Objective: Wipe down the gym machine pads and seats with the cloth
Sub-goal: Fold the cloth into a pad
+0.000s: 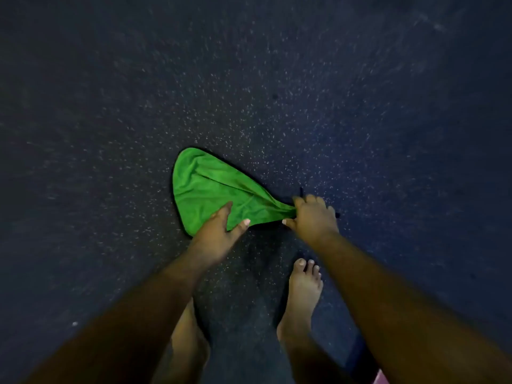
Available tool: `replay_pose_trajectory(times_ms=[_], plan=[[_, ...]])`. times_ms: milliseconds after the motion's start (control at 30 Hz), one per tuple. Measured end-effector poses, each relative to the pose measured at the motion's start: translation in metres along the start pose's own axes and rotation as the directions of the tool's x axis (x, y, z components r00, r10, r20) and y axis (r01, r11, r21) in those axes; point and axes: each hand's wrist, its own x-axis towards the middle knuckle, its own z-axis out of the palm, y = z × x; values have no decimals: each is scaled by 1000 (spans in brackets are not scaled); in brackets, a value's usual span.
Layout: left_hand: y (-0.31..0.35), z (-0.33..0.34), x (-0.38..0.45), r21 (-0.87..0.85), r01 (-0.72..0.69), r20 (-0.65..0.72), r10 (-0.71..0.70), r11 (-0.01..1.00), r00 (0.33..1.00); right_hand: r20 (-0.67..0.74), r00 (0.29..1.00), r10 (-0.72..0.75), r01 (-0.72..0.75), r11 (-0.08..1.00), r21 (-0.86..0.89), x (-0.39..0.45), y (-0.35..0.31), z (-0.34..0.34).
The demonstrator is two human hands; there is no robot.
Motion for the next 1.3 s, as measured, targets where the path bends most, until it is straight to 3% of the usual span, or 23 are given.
replay_pose_trajectory(times_ms=[100,200,267,333,433,500,567,700,800,933,1067,1167,1233,1300], plan=[[0,-1,18,33,-5,2,5,999,1000,-9,1000,-21,20,995,-95,18,3,14],[7,-8,11,231,-93,-29,102,969,994,-136,984,-115,119,993,23,6,-6,12],[25,-20,-8,431,-194,-27,227,881,973,-222,952,-212,259,943,209,-22,-16,-4],[55,-33,-36,585,-289,12,348,758,937,-219,921,-322,386,827,409,-61,-29,-29],[117,-63,-105,670,-450,191,450,590,873,-250,879,-406,474,686,552,-142,-54,-92],[153,-82,-150,641,-528,282,468,557,837,-300,874,-382,484,625,613,-193,-63,-133],[194,-114,-210,605,-527,265,473,598,840,-344,888,-306,460,606,649,-251,-69,-181],[260,-171,-337,388,-529,66,550,755,833,-391,910,-134,401,517,756,-361,-85,-273],[305,-209,-428,127,-559,-81,571,819,817,-393,902,-179,414,619,668,-428,-98,-328],[360,-260,-539,-102,-696,-188,673,711,715,-529,835,-151,418,798,434,-499,-110,-376],[396,-313,-621,-264,-764,-341,683,589,645,-631,769,-103,432,812,393,-549,-123,-421],[416,-351,-648,-213,-797,-396,696,565,599,-711,701,-49,528,705,472,-573,-138,-467],[429,-376,-648,-85,-784,-407,697,615,591,-721,690,63,541,617,571,-584,-147,-500],[440,-398,-637,101,-720,-445,678,687,585,-762,640,103,556,622,551,-589,-149,-531]])
